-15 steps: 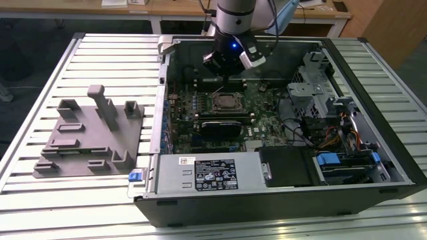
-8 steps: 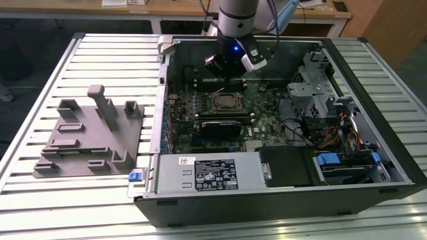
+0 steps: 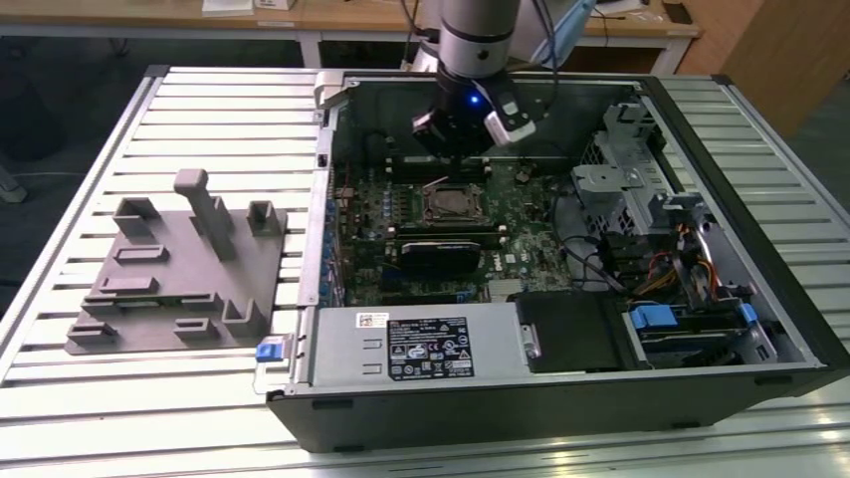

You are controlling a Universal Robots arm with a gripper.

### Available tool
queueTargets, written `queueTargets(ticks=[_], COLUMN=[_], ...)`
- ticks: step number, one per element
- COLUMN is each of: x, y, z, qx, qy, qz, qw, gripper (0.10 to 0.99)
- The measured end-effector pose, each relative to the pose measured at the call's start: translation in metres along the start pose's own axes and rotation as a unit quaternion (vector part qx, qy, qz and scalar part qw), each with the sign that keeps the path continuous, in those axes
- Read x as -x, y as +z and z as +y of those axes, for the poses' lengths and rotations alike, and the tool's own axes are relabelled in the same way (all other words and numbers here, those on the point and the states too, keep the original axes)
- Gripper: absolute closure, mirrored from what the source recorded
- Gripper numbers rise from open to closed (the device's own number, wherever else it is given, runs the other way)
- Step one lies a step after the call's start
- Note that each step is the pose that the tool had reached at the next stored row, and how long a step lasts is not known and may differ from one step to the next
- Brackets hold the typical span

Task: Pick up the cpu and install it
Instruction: 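Install the first cpu locking lever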

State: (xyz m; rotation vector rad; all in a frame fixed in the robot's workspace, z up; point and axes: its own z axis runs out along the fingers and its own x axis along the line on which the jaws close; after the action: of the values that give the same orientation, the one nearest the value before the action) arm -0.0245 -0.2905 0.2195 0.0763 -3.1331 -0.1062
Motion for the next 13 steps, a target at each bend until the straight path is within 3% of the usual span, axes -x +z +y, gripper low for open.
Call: queueTargets(ticks=[13], x=[0.0086], y=[0.0044], z=[-0.0004], qx=[0.0001], qy=[0.000], qz=[0.0015], qw=[1.0000], gripper=[0.980])
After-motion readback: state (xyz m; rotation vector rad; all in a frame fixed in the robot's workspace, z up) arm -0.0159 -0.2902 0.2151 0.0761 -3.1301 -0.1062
